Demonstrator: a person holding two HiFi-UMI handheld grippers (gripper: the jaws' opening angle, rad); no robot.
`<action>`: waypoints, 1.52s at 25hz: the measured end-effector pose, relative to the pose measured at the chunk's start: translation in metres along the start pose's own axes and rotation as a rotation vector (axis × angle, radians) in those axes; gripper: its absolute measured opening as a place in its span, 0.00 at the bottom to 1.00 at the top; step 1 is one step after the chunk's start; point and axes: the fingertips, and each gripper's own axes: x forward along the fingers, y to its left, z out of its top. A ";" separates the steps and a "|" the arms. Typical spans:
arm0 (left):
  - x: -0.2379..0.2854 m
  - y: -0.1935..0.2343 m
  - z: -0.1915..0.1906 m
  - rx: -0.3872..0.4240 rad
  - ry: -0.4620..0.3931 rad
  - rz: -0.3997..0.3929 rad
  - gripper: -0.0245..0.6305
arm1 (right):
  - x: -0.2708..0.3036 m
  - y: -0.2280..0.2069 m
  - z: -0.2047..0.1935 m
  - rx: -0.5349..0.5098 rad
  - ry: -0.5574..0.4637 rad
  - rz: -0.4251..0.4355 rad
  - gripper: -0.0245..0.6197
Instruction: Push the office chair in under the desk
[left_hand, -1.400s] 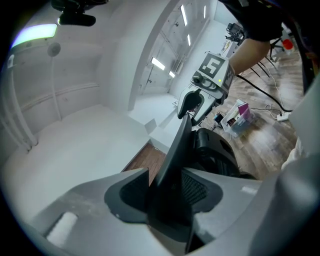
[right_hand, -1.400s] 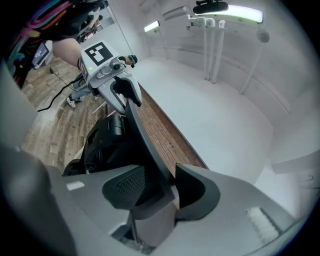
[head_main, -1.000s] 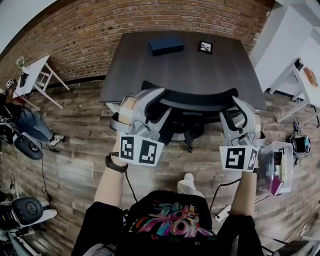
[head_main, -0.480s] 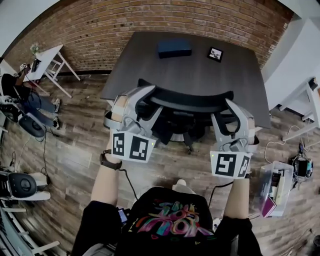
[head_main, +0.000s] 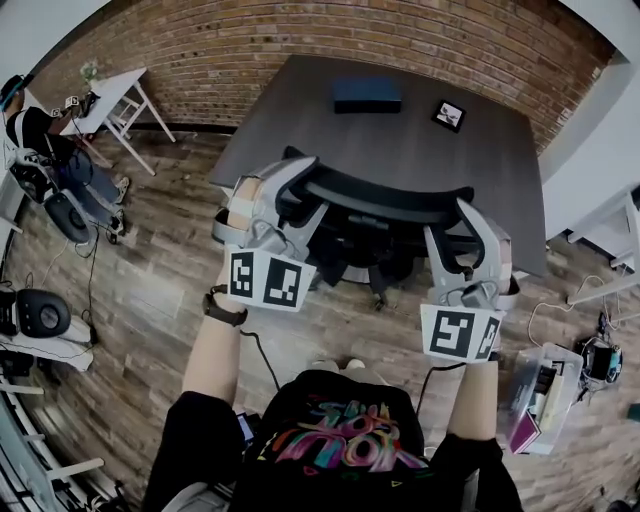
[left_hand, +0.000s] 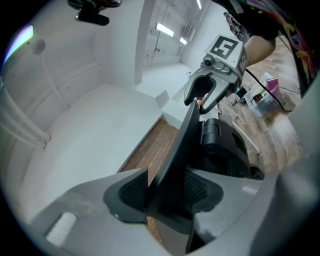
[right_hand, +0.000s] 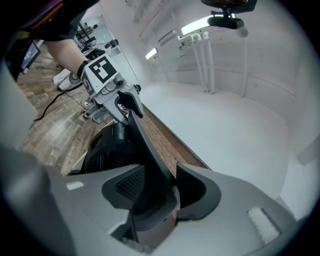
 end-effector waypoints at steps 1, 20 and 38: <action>0.001 0.000 0.000 0.000 -0.001 0.001 0.34 | 0.001 -0.001 -0.001 0.001 0.002 -0.002 0.33; 0.005 0.006 -0.014 -0.007 -0.005 -0.025 0.35 | 0.006 0.009 0.009 0.023 0.002 -0.018 0.33; -0.069 -0.011 -0.021 -0.181 -0.007 -0.028 0.40 | -0.033 0.034 0.046 0.252 -0.062 0.038 0.40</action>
